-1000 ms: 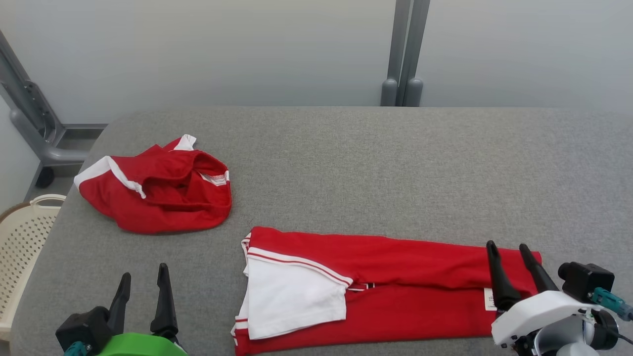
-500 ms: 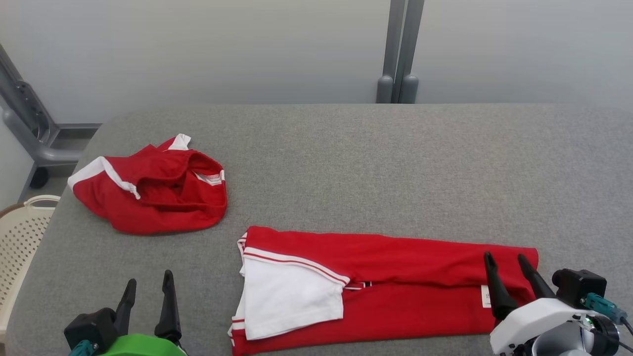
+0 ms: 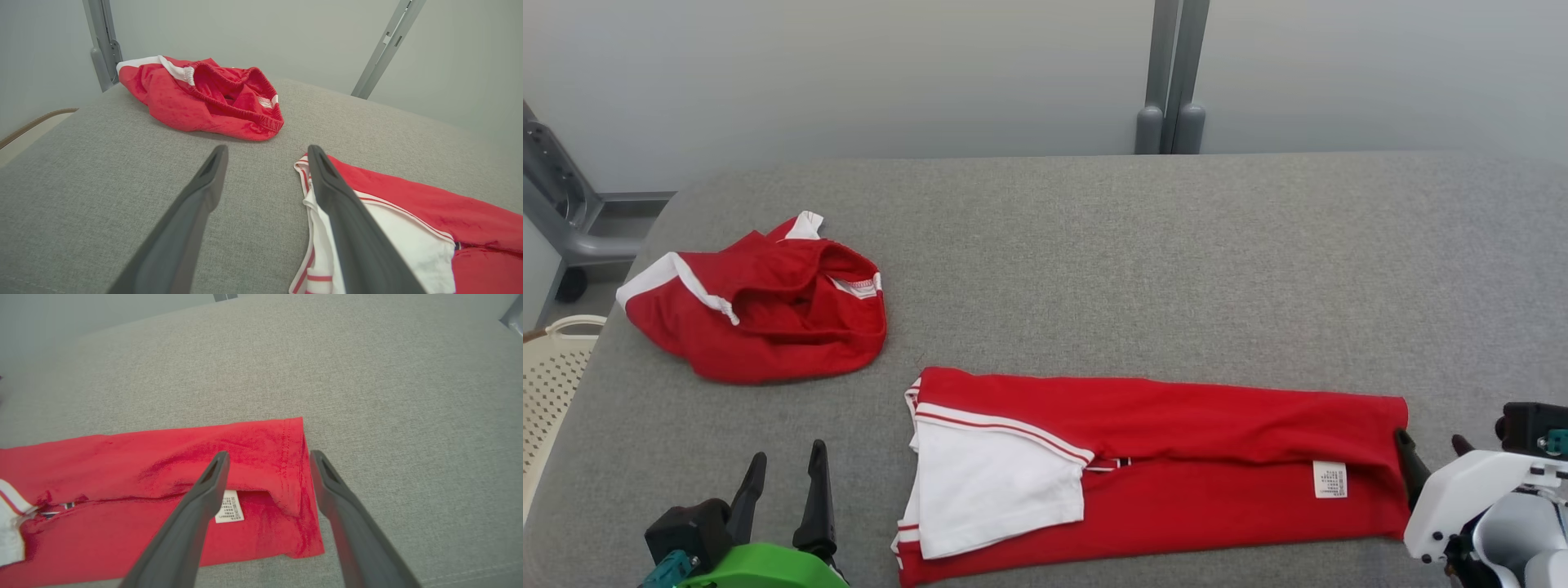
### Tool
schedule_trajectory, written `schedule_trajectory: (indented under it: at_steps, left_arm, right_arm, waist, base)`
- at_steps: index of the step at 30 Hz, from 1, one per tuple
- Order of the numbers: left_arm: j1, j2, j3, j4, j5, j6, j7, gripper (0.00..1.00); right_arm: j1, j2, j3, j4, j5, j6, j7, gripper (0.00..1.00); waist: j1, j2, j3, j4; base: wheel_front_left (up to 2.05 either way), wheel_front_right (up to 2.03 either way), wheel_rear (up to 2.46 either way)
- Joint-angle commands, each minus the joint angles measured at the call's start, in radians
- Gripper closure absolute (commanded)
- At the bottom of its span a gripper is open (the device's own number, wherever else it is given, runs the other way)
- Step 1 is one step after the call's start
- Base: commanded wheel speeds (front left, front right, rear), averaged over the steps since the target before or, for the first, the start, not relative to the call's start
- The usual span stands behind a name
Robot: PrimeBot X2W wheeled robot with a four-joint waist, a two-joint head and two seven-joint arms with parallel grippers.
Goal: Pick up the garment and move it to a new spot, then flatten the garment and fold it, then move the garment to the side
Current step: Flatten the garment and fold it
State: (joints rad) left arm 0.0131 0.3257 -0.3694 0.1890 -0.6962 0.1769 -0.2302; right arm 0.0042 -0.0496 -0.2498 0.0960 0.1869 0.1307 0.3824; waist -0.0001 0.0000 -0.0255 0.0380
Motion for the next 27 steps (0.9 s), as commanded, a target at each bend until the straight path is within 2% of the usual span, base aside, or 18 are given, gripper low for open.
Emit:
schedule_trajectory:
  at_steps: [1,6,11,27]
  left_arm:
    - [-0.018,0.002,0.001,-0.003,-0.003,-0.004,0.000,0.00]
    - [-0.037,-0.009,-0.006,0.000,-0.005,-0.011,-0.001,0.00]
    - [-0.058,-0.014,-0.015,0.006,0.003,-0.017,-0.004,0.00]
    - [-0.116,-0.013,-0.033,0.025,0.012,-0.035,0.000,0.00]
  right_arm:
    - [-0.015,-0.002,-0.012,-0.014,-0.017,0.000,0.034,0.00]
    - [-0.032,-0.001,-0.084,-0.030,-0.069,0.000,0.160,0.00]
    - [-0.051,-0.002,-0.102,-0.008,-0.096,0.000,0.229,0.00]
    - [-0.116,-0.012,-0.128,0.104,-0.144,0.000,0.242,0.00]
  waist:
    - [0.0001,0.0000,0.011,0.000]
    - [0.0001,0.0000,0.038,0.015]
    - [0.0001,0.0000,0.071,0.027]
    - [0.0001,0.0000,0.142,0.063]
  base:
    - [0.00,0.00,0.00]
    - [0.00,0.00,0.00]
    - [0.00,0.00,0.00]
    - [0.00,0.00,0.00]
